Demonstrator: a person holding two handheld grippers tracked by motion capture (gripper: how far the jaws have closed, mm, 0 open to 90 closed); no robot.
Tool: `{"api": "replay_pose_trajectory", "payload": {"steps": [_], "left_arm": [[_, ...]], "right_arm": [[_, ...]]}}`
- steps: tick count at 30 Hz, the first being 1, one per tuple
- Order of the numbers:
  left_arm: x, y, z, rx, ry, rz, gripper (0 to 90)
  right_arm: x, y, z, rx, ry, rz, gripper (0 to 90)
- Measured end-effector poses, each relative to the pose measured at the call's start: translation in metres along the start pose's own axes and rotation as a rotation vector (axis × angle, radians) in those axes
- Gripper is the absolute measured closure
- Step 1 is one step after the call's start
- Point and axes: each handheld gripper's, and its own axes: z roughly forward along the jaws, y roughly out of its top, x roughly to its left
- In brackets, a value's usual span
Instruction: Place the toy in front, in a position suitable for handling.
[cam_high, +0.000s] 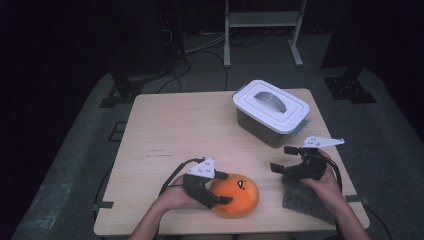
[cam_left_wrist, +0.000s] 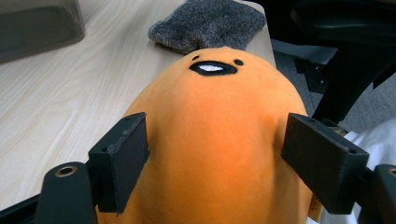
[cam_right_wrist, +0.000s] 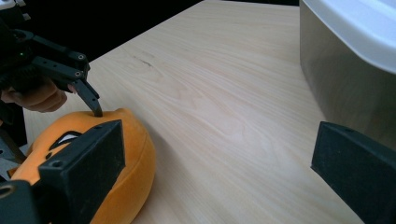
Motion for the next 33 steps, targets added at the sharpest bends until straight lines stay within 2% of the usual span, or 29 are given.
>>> {"api": "replay_pose_trajectory", "payload": {"steps": [4,6,8,11,14,18,26,33], "left_arm": [[0.0,0.0,0.0,0.002,-0.002,0.001,21.6],[0.0,0.0,0.0,0.003,-0.003,0.002,21.5],[0.0,0.0,0.0,0.003,-0.002,0.003,21.4],[0.0,0.0,0.0,0.004,-0.002,0.004,21.2],[0.0,0.0,0.0,0.003,-0.003,0.002,20.8],[0.0,0.0,0.0,0.003,-0.004,0.004,20.6],[0.001,0.0,0.0,0.005,-0.005,0.008,20.1],[0.0,0.0,0.001,0.004,-0.005,0.005,19.5]], "right_arm": [[0.003,0.005,0.002,-0.047,-0.001,0.007,1.8],[0.003,0.009,0.002,-0.081,0.031,0.044,1.8],[0.004,0.013,0.003,-0.085,0.013,0.05,1.8],[0.005,0.017,0.005,-0.06,-0.019,0.028,1.8],[0.007,0.021,0.008,-0.026,-0.05,-0.026,1.8],[0.008,0.028,0.014,0.023,-0.075,-0.071,1.8],[0.009,0.046,0.019,0.028,-0.083,-0.124,1.8],[0.004,0.061,0.019,0.023,-0.079,-0.156,1.8]]}}
